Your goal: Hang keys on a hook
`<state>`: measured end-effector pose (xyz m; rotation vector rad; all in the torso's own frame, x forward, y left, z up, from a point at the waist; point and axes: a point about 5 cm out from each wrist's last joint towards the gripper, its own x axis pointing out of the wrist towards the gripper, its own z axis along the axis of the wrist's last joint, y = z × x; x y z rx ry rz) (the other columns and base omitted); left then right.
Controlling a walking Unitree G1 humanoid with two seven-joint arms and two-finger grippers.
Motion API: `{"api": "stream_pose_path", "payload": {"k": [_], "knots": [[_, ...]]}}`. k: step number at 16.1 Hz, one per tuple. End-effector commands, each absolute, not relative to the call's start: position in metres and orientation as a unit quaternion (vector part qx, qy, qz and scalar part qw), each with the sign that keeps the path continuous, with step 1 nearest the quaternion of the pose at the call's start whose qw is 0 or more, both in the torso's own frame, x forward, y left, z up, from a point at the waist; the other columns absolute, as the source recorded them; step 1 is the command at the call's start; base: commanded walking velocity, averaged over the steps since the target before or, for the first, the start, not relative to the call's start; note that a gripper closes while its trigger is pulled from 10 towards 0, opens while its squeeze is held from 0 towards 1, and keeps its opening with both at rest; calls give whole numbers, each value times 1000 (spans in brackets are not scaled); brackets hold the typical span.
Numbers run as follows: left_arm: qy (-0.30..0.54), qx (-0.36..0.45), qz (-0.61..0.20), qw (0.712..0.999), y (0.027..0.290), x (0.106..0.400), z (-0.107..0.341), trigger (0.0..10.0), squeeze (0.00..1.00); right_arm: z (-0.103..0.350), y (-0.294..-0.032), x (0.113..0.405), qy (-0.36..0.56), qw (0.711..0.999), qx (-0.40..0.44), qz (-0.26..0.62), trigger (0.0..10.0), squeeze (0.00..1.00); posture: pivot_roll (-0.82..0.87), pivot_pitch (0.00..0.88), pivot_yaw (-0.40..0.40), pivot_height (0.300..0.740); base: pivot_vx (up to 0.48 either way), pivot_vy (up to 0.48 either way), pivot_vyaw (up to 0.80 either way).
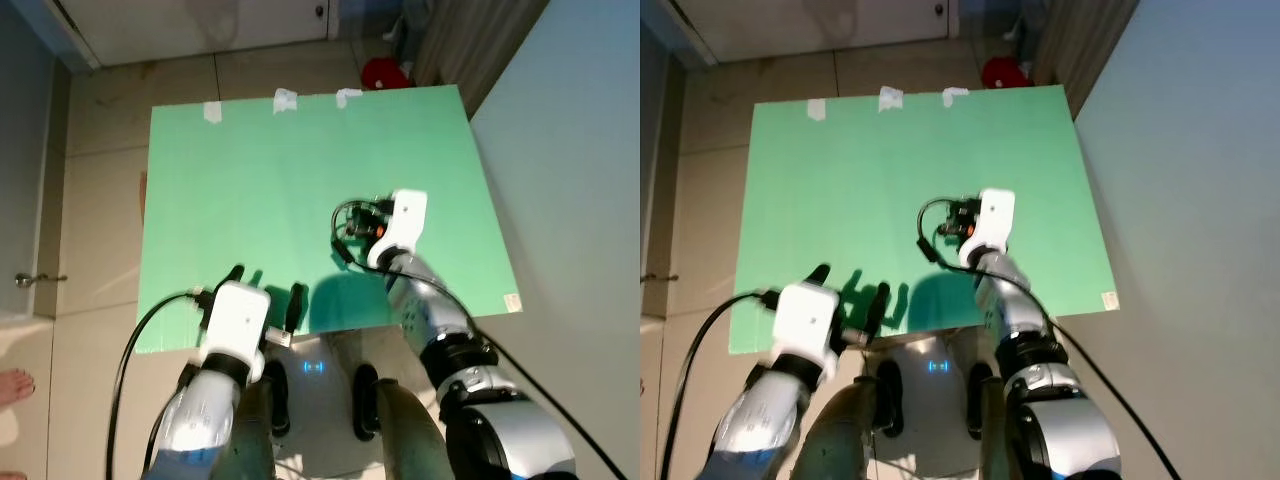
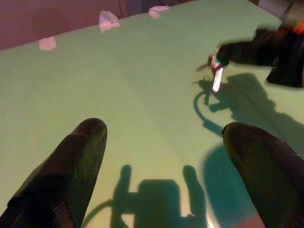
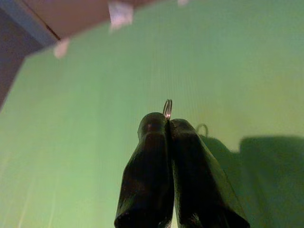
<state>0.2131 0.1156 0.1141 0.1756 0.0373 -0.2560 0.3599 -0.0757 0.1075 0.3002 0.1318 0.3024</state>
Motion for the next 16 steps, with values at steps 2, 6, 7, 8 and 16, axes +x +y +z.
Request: {"api": "stream_pose_path", "payload": {"k": [2,6,7,8,16], "knots": [[35,67,-134,988,120,230,101,10000,0,124,-83,363,26,975,94,198,0,0,-2,150,-8,740,0,0,0],[23,70,-129,989,136,272,105,10000,0,160,-123,378,-42,986,38,159,0,0,-92,44,43,740,0,0,0],[19,70,-128,989,138,283,107,10000,0,163,-135,378,-49,989,27,140,0,0,-112,18,59,740,0,0,0],[17,70,-129,989,141,291,107,10000,0,164,-144,377,-55,990,22,125,0,0,-132,0,76,740,0,0,0],[-4,80,-106,991,173,267,93,10000,0,100,-191,305,-36,998,33,25,0,0,-194,0,153,740,0,0,0]]}}
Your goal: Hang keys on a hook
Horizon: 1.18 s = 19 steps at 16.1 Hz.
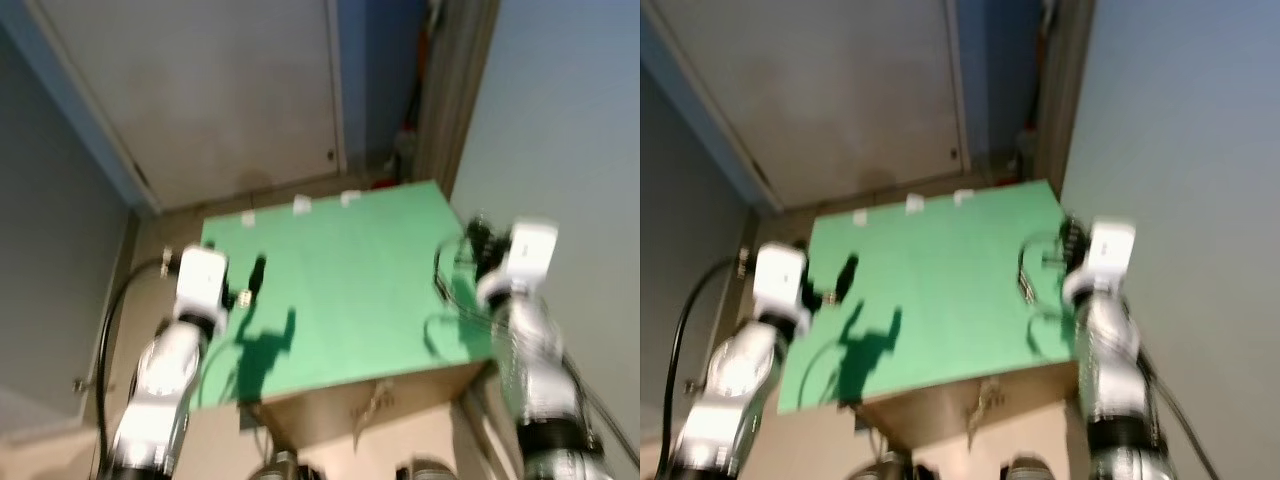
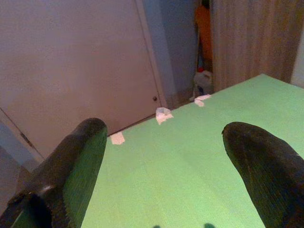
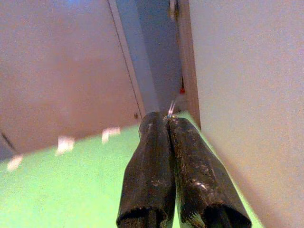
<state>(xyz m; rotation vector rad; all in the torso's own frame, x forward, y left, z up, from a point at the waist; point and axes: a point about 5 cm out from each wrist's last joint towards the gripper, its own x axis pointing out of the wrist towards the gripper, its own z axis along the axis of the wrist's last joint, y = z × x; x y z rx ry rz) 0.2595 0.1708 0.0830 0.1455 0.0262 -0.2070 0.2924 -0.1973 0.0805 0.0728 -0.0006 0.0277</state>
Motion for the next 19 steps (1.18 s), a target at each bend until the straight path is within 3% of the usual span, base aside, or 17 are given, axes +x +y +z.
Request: {"api": "stream_pose_path", "payload": {"k": [1,3,5,12,19], "knots": [[-15,68,-108,992,164,247,86,10000,0,80,-176,285,-5,998,10,69,0,0,-188,0,140,740,0,0,0],[-8,56,-108,993,149,227,74,10000,0,58,-161,264,25,996,51,62,0,0,-185,4,134,740,0,0,0],[-2,46,-111,993,141,226,71,10000,0,55,-150,259,27,995,55,79,0,0,-185,2,130,740,0,0,0],[-18,60,-82,995,156,248,84,10000,0,65,-153,270,22,995,41,87,0,0,-179,0,119,740,0,0,0],[-24,67,-94,993,151,263,93,10000,0,68,-144,277,23,993,47,102,0,0,-177,0,128,740,0,0,0]]}}
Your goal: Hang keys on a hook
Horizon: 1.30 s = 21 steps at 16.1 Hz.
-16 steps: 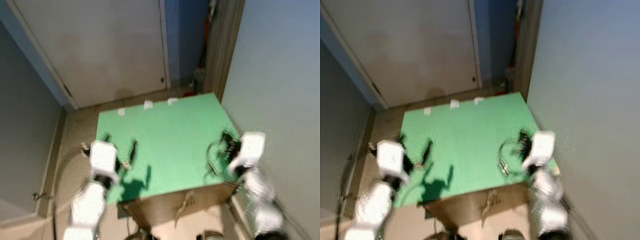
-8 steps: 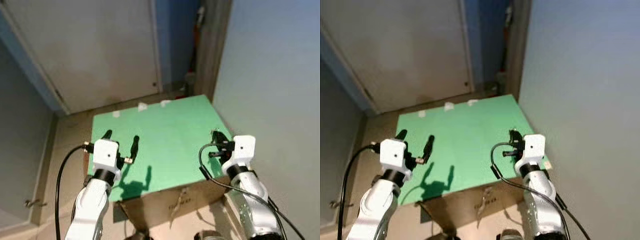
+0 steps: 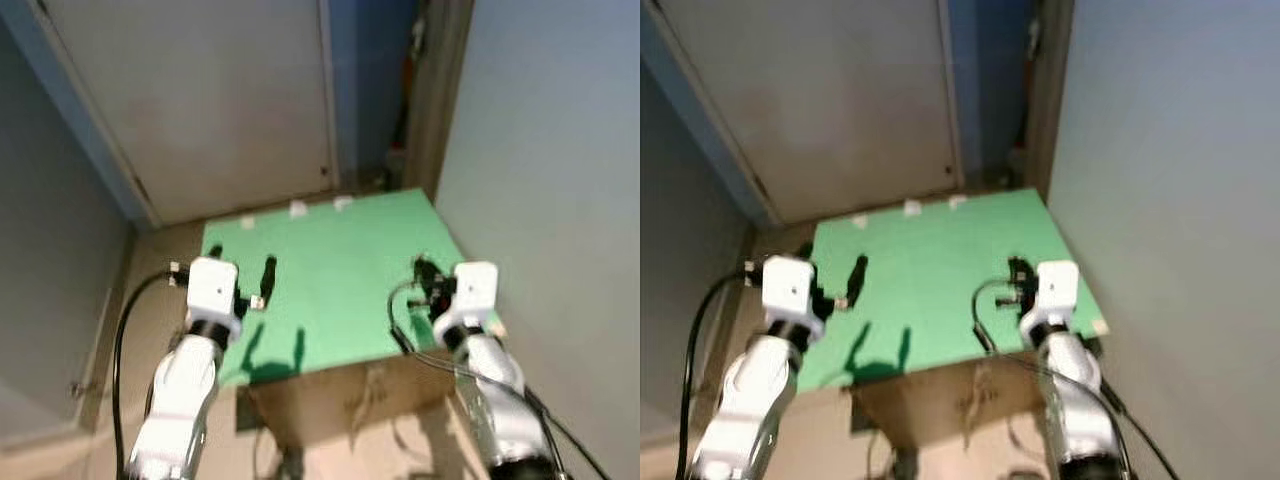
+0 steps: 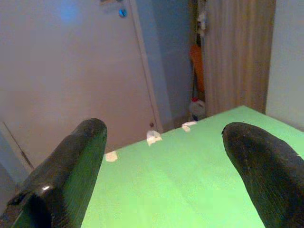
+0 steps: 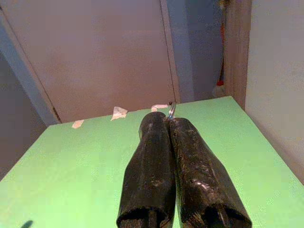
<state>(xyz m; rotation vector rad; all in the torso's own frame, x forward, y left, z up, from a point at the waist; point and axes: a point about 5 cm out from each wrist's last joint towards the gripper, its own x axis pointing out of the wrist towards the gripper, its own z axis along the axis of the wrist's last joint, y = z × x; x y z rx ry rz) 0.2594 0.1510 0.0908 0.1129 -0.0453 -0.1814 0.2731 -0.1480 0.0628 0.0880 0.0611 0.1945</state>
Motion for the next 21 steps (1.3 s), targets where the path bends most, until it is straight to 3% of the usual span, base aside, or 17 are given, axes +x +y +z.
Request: {"api": "stream_pose_path", "payload": {"k": [1,7,21], "knots": [[-24,68,-96,993,149,264,94,10000,0,68,-144,278,24,993,48,102,0,0,-180,0,130,740,0,0,0],[-29,72,-94,993,144,273,98,10000,0,65,-143,276,30,993,56,102,0,0,-190,0,130,740,0,0,0],[-37,87,-86,992,145,279,103,10000,0,61,-141,274,41,992,60,104,0,0,-191,3,132,740,-290,0,0]]}}
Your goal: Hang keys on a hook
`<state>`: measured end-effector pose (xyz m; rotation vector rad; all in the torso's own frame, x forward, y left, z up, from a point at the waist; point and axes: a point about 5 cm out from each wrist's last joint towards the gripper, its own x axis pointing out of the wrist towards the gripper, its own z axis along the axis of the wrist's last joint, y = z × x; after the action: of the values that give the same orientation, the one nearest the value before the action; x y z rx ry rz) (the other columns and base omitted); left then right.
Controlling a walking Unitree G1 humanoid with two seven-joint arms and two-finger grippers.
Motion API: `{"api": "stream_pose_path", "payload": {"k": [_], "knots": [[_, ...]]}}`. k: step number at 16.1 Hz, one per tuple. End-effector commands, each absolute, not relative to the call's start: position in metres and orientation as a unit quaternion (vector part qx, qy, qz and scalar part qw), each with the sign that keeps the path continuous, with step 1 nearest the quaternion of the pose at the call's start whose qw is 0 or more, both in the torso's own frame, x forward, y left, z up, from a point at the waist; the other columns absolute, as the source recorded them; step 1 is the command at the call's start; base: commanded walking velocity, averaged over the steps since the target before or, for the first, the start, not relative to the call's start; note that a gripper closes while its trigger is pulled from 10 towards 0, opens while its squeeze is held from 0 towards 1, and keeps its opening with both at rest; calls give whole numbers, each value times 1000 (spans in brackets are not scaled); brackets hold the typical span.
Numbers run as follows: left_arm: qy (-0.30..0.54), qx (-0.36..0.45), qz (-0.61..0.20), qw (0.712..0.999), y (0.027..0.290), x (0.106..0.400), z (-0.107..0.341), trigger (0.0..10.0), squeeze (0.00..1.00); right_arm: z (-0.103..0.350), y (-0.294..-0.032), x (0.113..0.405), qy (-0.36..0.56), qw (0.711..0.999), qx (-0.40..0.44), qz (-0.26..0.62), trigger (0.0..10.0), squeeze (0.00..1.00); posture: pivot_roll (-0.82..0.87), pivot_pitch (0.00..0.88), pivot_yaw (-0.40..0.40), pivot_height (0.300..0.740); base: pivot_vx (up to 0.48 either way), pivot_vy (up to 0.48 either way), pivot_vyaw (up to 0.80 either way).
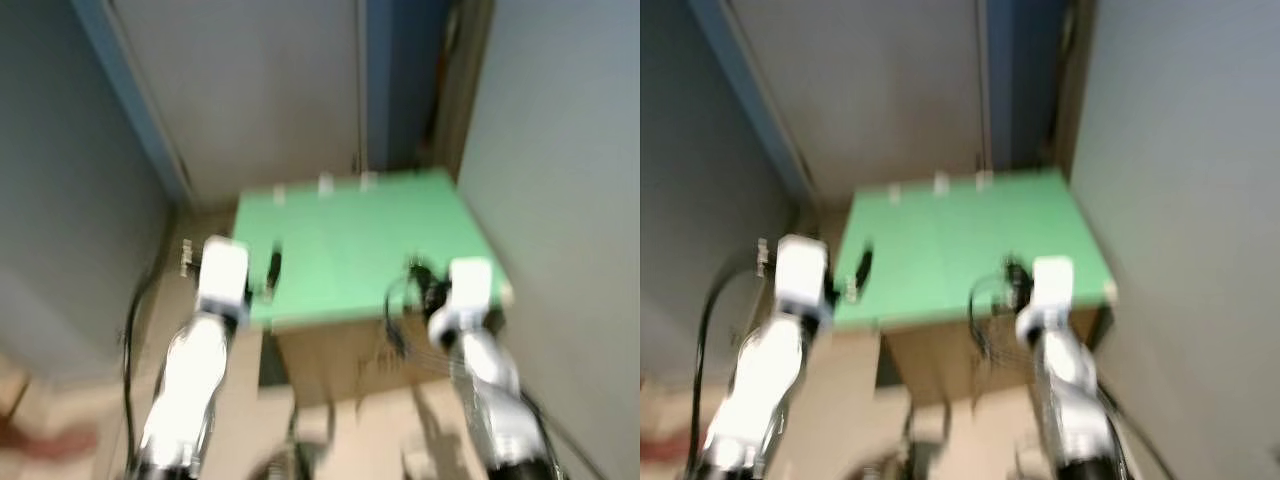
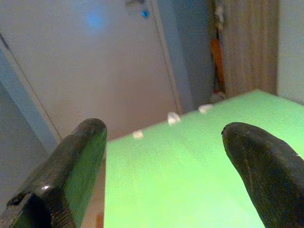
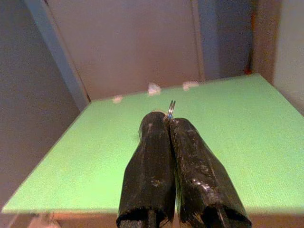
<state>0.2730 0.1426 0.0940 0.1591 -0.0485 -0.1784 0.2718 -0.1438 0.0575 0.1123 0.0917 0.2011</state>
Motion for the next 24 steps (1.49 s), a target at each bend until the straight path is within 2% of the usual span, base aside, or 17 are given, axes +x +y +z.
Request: {"api": "stream_pose_path", "payload": {"k": [1,12,15,24], "knots": [[-37,86,-87,992,144,279,102,10000,0,61,-141,274,42,992,59,104,0,0,-192,3,133,740,-285,0,0],[-34,86,-82,992,144,278,100,10000,0,59,-141,271,49,991,56,109,0,0,-192,12,124,740,-281,0,0],[-35,78,-82,993,142,278,99,10000,0,58,-138,272,54,990,45,121,0,0,-190,10,121,740,0,0,0],[-25,85,-103,991,142,276,95,10000,0,53,-139,270,68,990,42,120,0,0,-190,0,122,740,0,0,-787]]}}
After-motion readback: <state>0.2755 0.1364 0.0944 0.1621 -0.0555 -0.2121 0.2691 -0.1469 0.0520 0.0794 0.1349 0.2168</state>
